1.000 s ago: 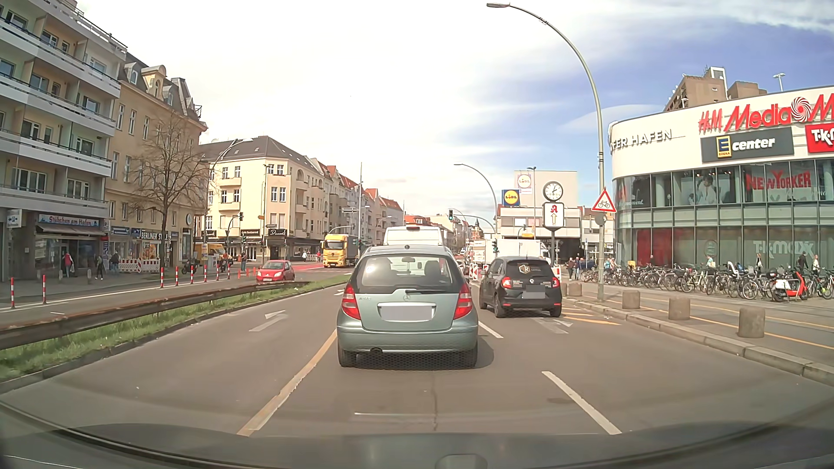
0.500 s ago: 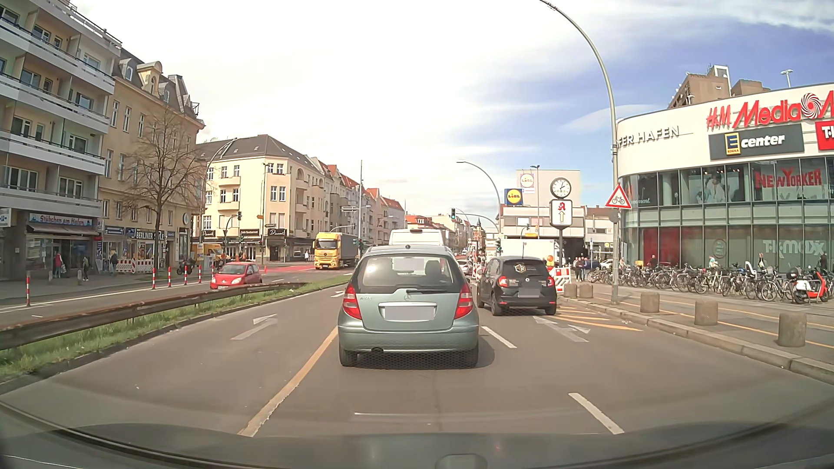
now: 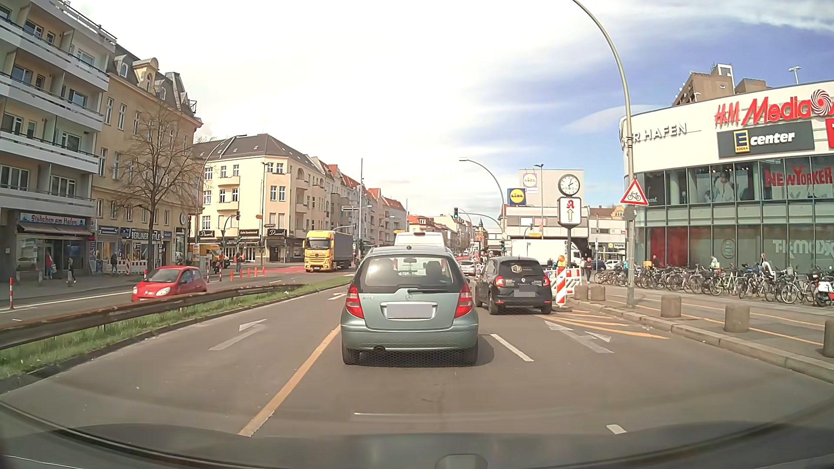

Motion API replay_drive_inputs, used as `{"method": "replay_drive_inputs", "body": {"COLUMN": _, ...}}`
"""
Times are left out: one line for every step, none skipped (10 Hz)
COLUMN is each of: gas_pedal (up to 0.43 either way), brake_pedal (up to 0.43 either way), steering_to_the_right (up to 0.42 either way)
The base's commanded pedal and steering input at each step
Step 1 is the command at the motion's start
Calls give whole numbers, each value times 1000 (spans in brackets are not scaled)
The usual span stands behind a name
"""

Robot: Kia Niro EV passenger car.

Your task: Follow the waypoints while adhering to traffic rules and regulations

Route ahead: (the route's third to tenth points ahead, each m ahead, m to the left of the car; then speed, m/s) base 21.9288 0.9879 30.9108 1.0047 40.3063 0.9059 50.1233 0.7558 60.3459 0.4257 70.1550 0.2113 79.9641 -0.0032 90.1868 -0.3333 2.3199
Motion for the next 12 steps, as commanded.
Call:
{"method": "replay_drive_inputs", "body": {"gas_pedal": 0, "brake_pedal": 0, "steering_to_the_right": -11}}
{"method": "replay_drive_inputs", "body": {"gas_pedal": 0, "brake_pedal": 0, "steering_to_the_right": -11}}
{"method": "replay_drive_inputs", "body": {"gas_pedal": 0, "brake_pedal": 0, "steering_to_the_right": -11}}
{"method": "replay_drive_inputs", "body": {"gas_pedal": 0, "brake_pedal": 0, "steering_to_the_right": -11}}
{"method": "replay_drive_inputs", "body": {"gas_pedal": 67, "brake_pedal": 0, "steering_to_the_right": -11}}
{"method": "replay_drive_inputs", "body": {"gas_pedal": 150, "brake_pedal": 0, "steering_to_the_right": -11}}
{"method": "replay_drive_inputs", "body": {"gas_pedal": 157, "brake_pedal": 0, "steering_to_the_right": -11}}
{"method": "replay_drive_inputs", "body": {"gas_pedal": 157, "brake_pedal": 0, "steering_to_the_right": -11}}
{"method": "replay_drive_inputs", "body": {"gas_pedal": 169, "brake_pedal": 0, "steering_to_the_right": -11}}
{"method": "replay_drive_inputs", "body": {"gas_pedal": 169, "brake_pedal": 0, "steering_to_the_right": -10}}
{"method": "replay_drive_inputs", "body": {"gas_pedal": 169, "brake_pedal": 0, "steering_to_the_right": -10}}
{"method": "replay_drive_inputs", "body": {"gas_pedal": 169, "brake_pedal": 0, "steering_to_the_right": -9}}
